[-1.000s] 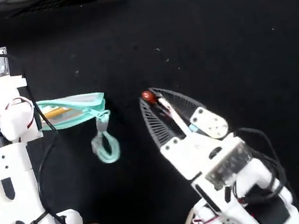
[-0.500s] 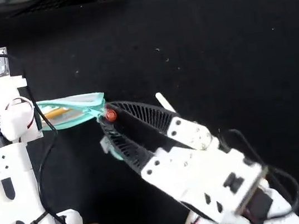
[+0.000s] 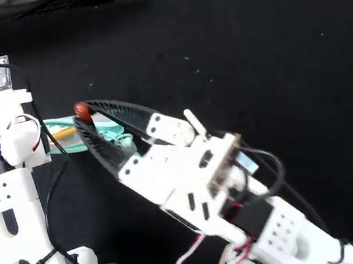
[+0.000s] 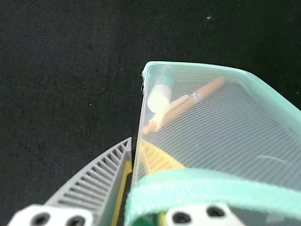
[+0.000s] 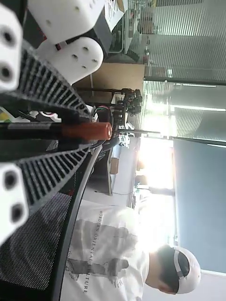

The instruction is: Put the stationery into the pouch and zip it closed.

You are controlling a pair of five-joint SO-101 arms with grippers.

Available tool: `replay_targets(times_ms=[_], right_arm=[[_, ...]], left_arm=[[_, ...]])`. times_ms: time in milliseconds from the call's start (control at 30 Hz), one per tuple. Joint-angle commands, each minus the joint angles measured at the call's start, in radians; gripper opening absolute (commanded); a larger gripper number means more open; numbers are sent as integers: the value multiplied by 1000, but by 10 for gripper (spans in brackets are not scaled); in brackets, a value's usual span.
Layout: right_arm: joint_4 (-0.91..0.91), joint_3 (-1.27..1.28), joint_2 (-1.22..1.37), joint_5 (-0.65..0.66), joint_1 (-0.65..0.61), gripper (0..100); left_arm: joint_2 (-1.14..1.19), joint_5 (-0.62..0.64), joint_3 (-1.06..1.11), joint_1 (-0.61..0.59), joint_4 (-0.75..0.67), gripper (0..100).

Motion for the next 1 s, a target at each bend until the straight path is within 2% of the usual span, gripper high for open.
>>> replay_targets(times_ms=[0,233,433,633,967], right_arm=[[-37,-71,81,-6,5,12],[-29,-127,45,-6,5,12],[-17,-25,-15,-5,5,12],[-114,-48,-15,-5,3,12],[-123,-99,51,-5,3,12]], left_arm=[[20,3,28,-7,-15,30],[20,3,28,-7,-15,30],[20,3,39,-7,-18,30],[20,3,44,-7,-20,30],[20,3,48,-5,-20,30]])
